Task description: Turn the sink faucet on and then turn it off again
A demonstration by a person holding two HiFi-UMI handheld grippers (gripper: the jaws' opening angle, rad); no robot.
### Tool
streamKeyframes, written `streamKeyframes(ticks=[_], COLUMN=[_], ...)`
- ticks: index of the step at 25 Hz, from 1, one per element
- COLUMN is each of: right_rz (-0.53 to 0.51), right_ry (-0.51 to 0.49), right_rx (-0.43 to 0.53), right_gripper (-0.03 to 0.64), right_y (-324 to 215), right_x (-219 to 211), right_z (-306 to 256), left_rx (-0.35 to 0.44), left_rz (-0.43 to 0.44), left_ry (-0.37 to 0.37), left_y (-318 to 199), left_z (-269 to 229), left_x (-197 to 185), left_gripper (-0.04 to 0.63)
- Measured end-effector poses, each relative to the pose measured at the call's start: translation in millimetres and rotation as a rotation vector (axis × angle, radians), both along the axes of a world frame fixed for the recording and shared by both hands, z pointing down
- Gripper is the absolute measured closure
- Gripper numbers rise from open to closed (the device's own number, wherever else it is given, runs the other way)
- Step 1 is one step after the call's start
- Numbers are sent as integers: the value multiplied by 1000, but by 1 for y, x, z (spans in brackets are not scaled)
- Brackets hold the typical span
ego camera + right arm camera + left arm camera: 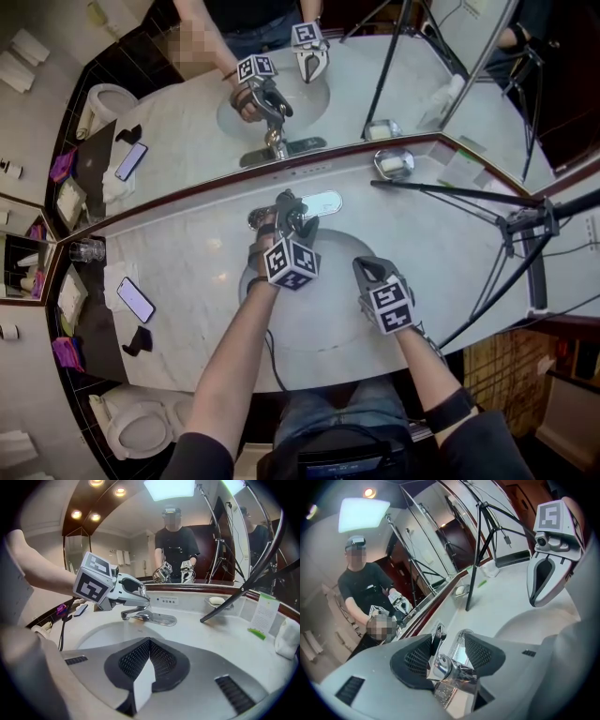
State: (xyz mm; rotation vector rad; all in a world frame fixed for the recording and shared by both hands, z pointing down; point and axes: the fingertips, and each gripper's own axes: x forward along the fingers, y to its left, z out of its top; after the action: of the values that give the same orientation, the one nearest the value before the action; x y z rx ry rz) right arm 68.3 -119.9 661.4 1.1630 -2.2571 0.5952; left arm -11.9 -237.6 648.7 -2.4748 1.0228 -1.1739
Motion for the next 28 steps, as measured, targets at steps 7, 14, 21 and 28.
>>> streamKeyframes(ticks=[7,14,21,28], right_rz=[-8,-14,-19,-20], right_ry=[-5,-5,-5,-5], right_rx=[0,-4,-8,-11], right_gripper=[594,594,594,595], right_y=[-1,-1,-1,-1], right_x=[-10,-18,-22,-21], right_z=[0,2,2,5], left_rx=[4,28,56,60], left_rz=[13,35,20,55], left_ry=[1,-30,-45,-86], left_y=[5,6,7,23], left_z=[3,6,-5,12], left_x=[3,3,4,15], left_gripper=[385,386,388,399])
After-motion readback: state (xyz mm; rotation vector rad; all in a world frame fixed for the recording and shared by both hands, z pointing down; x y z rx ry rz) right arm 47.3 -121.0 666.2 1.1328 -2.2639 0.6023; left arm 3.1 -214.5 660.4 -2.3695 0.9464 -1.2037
